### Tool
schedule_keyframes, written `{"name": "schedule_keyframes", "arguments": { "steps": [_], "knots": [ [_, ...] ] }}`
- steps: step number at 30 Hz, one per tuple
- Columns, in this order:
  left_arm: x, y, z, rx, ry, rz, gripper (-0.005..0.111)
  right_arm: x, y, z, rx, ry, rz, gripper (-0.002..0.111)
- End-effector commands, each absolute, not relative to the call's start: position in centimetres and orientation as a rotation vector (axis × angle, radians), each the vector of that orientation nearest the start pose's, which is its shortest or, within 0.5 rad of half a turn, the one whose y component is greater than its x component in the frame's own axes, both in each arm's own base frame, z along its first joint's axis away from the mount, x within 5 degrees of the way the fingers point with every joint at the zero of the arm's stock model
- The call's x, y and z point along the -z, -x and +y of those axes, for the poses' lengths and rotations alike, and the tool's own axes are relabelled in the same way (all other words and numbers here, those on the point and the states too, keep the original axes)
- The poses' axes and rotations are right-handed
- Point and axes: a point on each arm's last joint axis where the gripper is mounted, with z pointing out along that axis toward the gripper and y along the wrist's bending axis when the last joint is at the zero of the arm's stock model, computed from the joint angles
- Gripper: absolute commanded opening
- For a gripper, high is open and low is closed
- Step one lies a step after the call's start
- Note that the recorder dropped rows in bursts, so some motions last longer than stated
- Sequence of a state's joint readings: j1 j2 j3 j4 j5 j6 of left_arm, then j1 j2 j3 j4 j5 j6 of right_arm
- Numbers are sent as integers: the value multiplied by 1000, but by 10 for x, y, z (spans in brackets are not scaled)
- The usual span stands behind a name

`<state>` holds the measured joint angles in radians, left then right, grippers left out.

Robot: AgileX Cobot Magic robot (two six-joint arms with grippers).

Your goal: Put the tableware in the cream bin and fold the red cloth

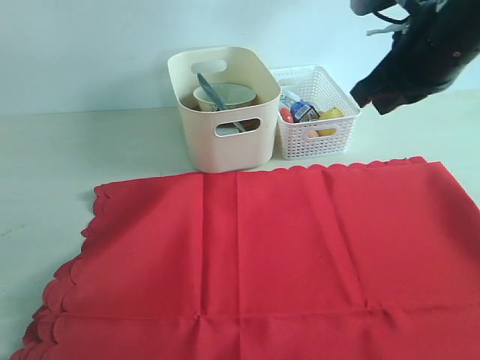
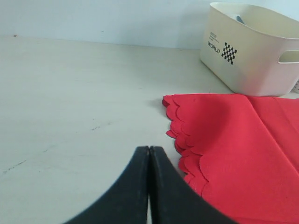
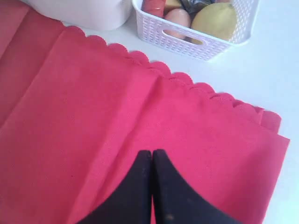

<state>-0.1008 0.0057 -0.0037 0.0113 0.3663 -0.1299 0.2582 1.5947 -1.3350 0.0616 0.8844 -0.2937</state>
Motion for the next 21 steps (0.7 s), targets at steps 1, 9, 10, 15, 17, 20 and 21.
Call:
{"name": "schedule_keyframes", "arguments": {
  "steps": [1,9,10,15,17,20,21],
  "knots": [
    [-181,-53,-5,150,20,1844,0,-315,-291,79,-44,625,2428,0],
    [-181,-53,-5,150,20,1844,0,-331,-222,60,-61,531,2245,0],
    [-181,-53,-5,150,20,1844,0,-334,-206,56,-69,509,2188,0],
    [-181,-53,-5,150,20,1844,0,-352,-167,46,-97,416,1981,0],
    [-181,-53,-5,150,20,1844,0,-361,-154,43,-109,386,1916,0],
    [-181,-53,-5,150,20,1844,0,-365,-149,41,-117,377,1893,0],
    [-181,-53,-5,150,20,1844,0,-365,-150,42,-116,378,1898,0]
  ]
}}
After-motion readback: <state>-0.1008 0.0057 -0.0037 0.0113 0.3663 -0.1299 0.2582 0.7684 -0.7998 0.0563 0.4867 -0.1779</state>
